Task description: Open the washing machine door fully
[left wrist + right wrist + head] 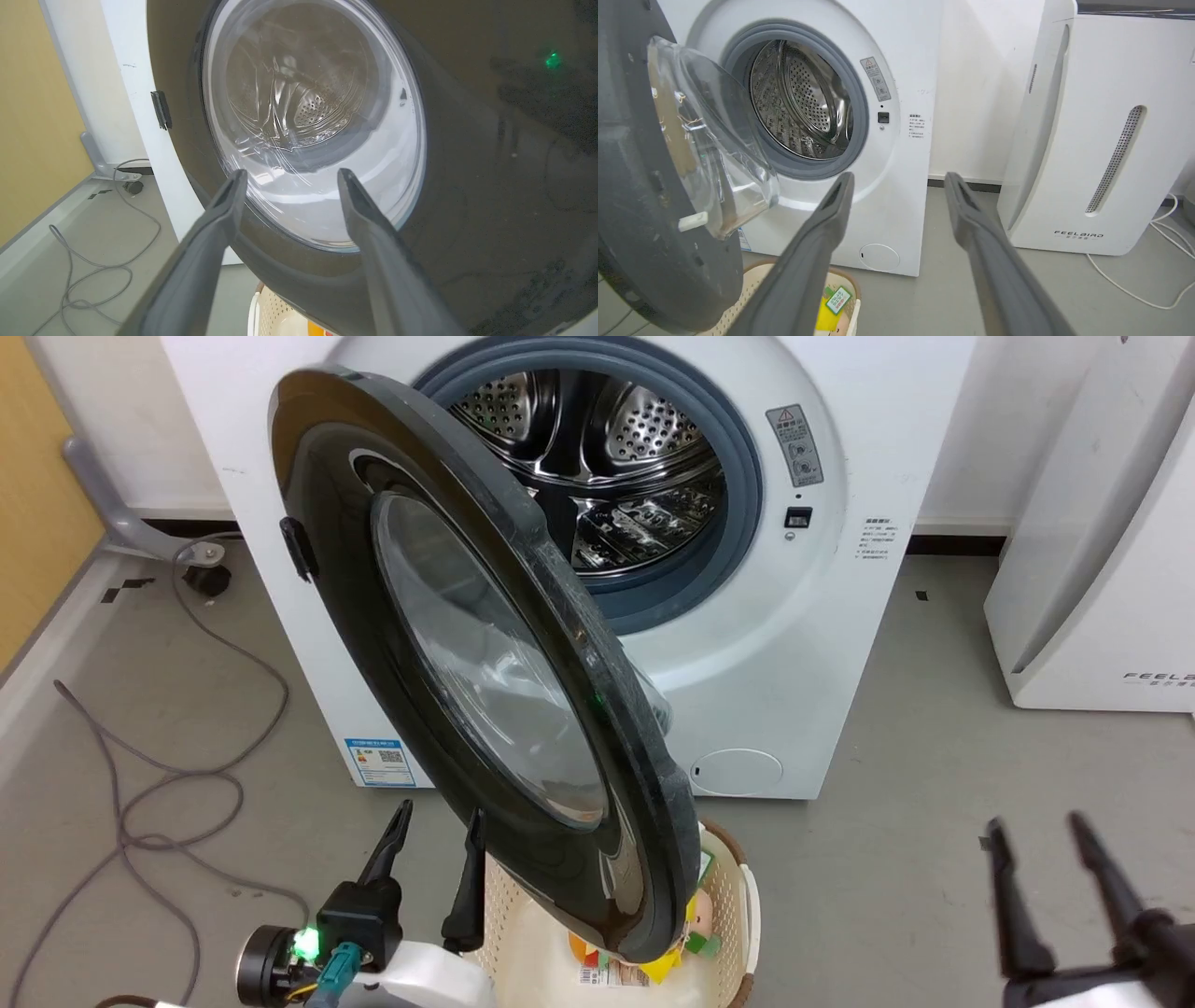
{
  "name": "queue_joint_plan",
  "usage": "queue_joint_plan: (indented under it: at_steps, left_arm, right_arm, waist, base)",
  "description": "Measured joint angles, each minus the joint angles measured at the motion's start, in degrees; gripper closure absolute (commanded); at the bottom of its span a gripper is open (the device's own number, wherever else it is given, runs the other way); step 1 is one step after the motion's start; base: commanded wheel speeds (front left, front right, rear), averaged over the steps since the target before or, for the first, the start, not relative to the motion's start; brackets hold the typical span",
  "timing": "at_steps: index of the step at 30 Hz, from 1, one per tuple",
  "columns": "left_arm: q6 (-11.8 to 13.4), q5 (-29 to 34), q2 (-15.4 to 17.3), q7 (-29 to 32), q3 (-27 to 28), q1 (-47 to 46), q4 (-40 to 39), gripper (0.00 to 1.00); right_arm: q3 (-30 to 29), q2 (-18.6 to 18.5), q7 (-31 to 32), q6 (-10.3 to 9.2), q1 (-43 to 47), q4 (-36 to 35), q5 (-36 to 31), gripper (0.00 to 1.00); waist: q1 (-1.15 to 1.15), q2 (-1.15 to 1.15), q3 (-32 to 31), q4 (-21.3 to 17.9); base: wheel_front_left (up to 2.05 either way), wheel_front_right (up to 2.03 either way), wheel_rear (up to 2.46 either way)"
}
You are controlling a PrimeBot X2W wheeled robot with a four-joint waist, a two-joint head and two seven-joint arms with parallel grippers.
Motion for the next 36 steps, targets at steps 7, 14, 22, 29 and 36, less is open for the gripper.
queue_joint_plan:
  at_steps: [7,14,22,29,36]
  left_arm:
    - [-0.03,0.02,0.0,0.0,0.55,1.13,0.6,0.0]
    - [-0.64,0.36,0.0,0.0,0.79,1.37,1.94,0.94]
    - [-1.02,0.32,-0.01,0.0,0.77,1.37,2.01,1.0]
    - [-0.92,-1.63,-0.03,0.0,0.85,0.96,-0.35,1.0]
    - [-0.45,-2.1,-0.04,-0.01,1.21,-3.98,-6.89,1.0]
  right_arm:
    - [1.04,0.07,2.58,0.0,2.26,0.84,0.33,0.0]
    - [0.83,0.07,2.58,0.0,2.21,2.16,0.9,0.0]
    - [0.68,0.07,2.88,0.0,2.15,2.68,1.78,0.0]
    - [0.55,0.07,3.07,0.0,2.04,2.71,1.85,0.0]
    - [0.31,0.07,3.08,0.0,1.97,2.7,2.1,0.0]
  waist:
    - [0.0,0.0,-0.26,0.09]
    - [0.0,0.0,-0.16,0.26]
    - [0.0,0.0,-0.05,0.3]
    - [0.0,0.0,0.18,0.3]
    - [0.0,0.0,0.52,0.73]
  base:
    - [0.0,0.0,0.0]
    - [0.0,0.0,0.0]
    - [0.0,0.0,0.0]
    - [0.0,0.0,0.0]
    - [0.0,0.0,0.0]
